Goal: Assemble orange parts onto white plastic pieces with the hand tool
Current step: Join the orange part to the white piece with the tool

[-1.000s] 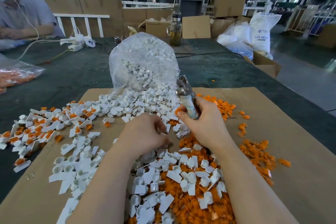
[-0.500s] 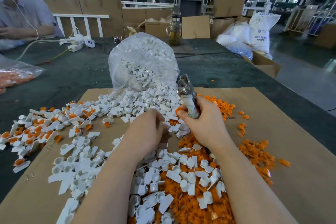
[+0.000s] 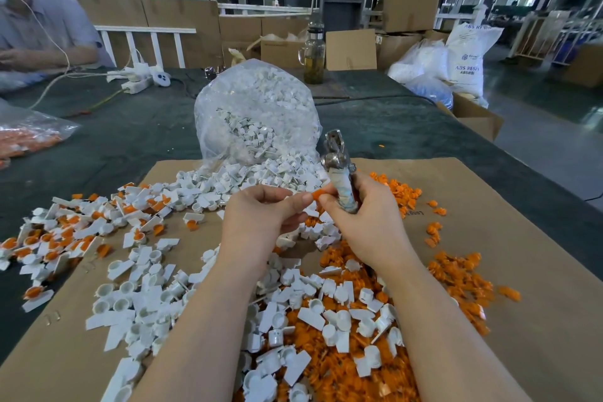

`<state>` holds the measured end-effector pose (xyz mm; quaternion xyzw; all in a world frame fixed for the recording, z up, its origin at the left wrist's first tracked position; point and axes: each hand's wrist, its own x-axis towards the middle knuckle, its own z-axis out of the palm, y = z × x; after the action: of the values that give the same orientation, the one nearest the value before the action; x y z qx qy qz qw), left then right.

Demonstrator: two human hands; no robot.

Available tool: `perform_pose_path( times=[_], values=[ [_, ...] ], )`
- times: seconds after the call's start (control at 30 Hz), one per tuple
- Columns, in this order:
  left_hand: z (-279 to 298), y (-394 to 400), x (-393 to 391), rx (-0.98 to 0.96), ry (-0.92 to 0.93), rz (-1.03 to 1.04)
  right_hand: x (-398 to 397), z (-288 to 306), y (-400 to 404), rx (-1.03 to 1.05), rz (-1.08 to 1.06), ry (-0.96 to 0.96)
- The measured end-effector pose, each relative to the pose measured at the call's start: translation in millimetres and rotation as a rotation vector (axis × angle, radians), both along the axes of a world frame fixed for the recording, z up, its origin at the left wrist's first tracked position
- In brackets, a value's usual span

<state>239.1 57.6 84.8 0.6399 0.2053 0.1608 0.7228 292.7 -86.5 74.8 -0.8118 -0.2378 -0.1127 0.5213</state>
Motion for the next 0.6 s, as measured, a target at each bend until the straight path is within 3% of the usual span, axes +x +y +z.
perform_pose_path(
  times=[0.6],
  values=[
    [4.1,-5.4,-3.2,-0.169,-0.031,-0.077,1.2,-1.7,2.9,-0.014,-0.055,-0.061]
  ],
)
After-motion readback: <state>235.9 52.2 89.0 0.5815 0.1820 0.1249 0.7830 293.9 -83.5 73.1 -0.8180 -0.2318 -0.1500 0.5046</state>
